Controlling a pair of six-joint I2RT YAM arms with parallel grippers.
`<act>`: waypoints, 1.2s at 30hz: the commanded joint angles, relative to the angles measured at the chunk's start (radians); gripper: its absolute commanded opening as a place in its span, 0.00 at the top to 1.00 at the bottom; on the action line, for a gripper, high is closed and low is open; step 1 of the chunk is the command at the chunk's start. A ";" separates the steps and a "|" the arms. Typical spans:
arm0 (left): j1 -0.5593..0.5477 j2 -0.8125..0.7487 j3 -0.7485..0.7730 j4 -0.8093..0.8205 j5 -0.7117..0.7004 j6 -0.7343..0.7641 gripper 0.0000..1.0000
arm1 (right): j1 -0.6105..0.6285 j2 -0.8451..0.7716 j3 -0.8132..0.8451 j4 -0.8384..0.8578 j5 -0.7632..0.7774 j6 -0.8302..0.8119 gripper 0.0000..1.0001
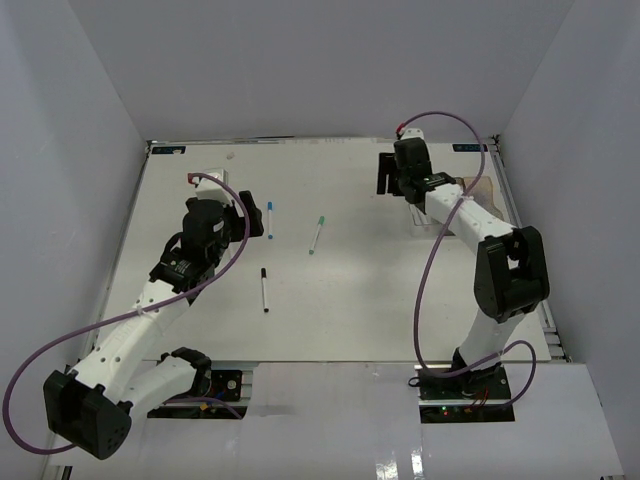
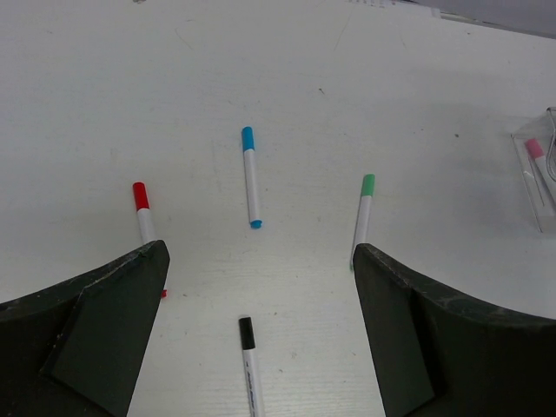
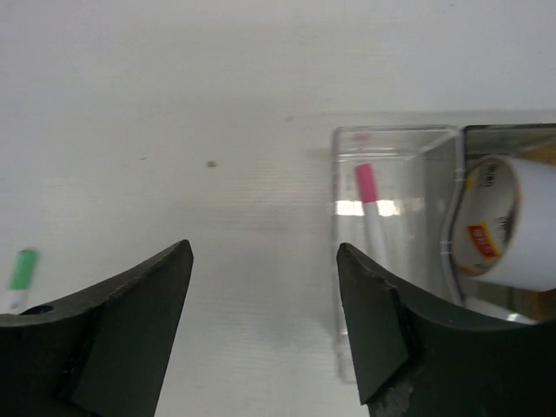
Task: Sort the stationery into containers
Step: Place the pen in the storage box, then pick up the pen from the center of the board.
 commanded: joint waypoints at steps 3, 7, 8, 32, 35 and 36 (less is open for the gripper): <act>0.007 -0.035 -0.001 0.002 0.006 -0.009 0.02 | 0.188 0.027 0.062 -0.075 0.113 0.192 0.23; 0.009 -0.041 -0.002 0.005 -0.003 -0.013 0.02 | 0.297 0.136 0.164 -0.115 0.119 0.284 0.25; 0.011 -0.041 -0.002 0.003 -0.004 -0.013 0.02 | 0.317 0.181 0.186 -0.120 0.134 0.304 0.25; 0.024 -0.036 -0.005 0.009 0.028 -0.029 0.02 | 0.500 0.451 0.271 -0.223 0.194 0.472 0.50; 0.024 -0.033 -0.005 0.008 0.038 -0.030 0.02 | 0.500 0.425 0.219 -0.208 0.196 0.473 0.53; 0.024 -0.033 -0.005 0.009 0.040 -0.032 0.02 | 0.500 0.420 0.194 -0.206 0.199 0.472 0.54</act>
